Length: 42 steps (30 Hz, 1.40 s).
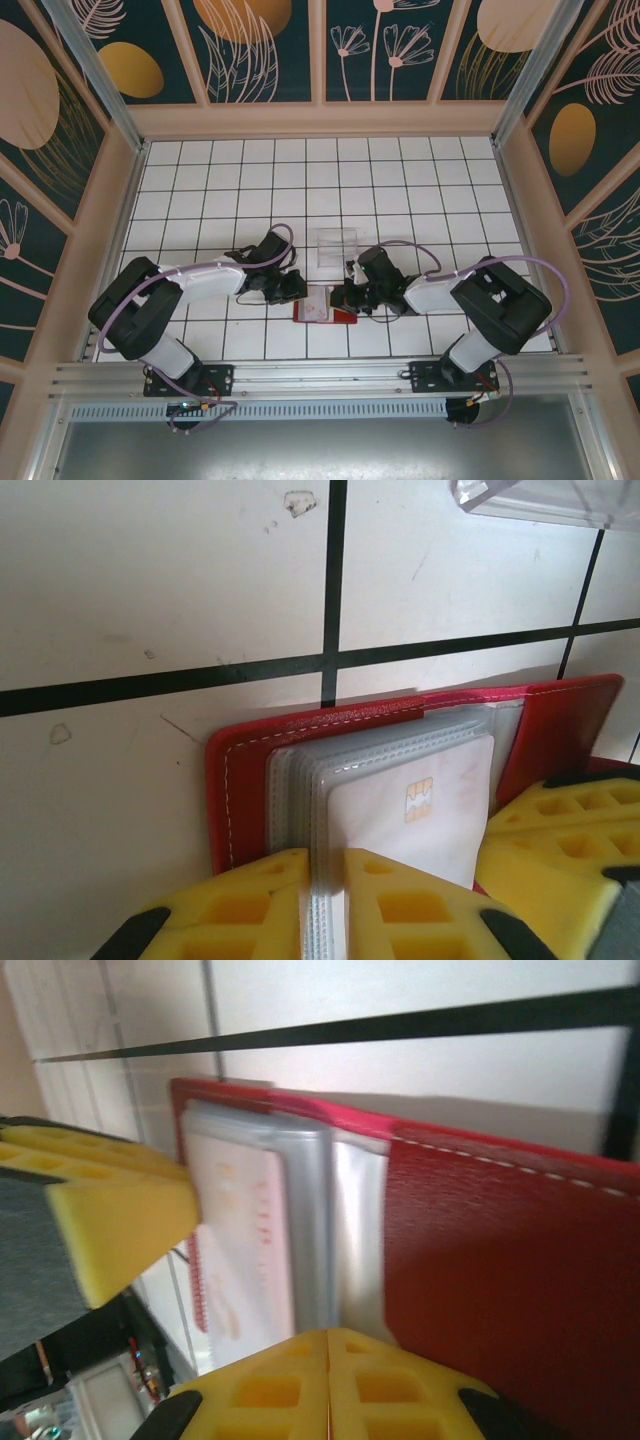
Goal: Take the credit cards out of the card holder
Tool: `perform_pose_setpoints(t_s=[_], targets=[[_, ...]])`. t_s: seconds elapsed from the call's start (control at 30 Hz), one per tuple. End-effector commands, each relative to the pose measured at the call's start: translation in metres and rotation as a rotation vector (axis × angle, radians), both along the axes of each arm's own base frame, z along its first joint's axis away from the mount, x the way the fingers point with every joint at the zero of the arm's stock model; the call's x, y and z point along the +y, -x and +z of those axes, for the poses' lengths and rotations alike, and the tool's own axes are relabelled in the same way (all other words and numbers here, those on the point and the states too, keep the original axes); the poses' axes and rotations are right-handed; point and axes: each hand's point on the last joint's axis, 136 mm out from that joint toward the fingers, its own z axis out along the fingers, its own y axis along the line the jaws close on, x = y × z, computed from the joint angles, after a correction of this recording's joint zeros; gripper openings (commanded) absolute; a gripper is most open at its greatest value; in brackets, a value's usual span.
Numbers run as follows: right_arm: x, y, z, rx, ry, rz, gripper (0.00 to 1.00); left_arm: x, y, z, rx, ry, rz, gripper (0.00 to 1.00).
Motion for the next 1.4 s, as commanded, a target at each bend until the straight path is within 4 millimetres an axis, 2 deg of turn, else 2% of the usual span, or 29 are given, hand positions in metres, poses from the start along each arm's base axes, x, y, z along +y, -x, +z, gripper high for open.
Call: perform_pose_setpoints(t_s=[0.0, 0.13, 0.33, 0.5, 0.6, 0.77, 1.1, 1.37], targets=[[-0.013, 0.000, -0.008, 0.003, 0.076, -0.021, 0.08, 0.026, 0.019, -0.029, 0.074, -0.147, -0.005, 0.18], [-0.009, -0.003, 0.000, -0.015, 0.058, -0.010, 0.10, 0.022, 0.015, -0.023, 0.061, -0.134, -0.006, 0.19], [-0.004, -0.008, 0.018, -0.046, 0.024, -0.012, 0.15, 0.016, 0.003, 0.010, 0.004, -0.107, 0.004, 0.23], [0.001, -0.011, 0.026, -0.056, 0.020, 0.002, 0.20, 0.015, 0.007, 0.018, 0.002, -0.112, 0.005, 0.24], [0.003, -0.012, 0.027, -0.061, 0.042, 0.017, 0.23, 0.010, 0.011, 0.017, 0.004, -0.099, 0.002, 0.24], [0.000, -0.016, 0.016, -0.056, 0.118, 0.025, 0.24, 0.002, 0.012, 0.010, 0.012, -0.037, 0.016, 0.23], [0.010, -0.014, 0.009, -0.038, 0.132, 0.060, 0.24, 0.008, 0.020, -0.009, 0.034, -0.062, 0.004, 0.23], [0.012, -0.013, 0.005, -0.033, 0.155, 0.064, 0.21, 0.013, 0.022, -0.014, 0.039, -0.083, 0.004, 0.22]])
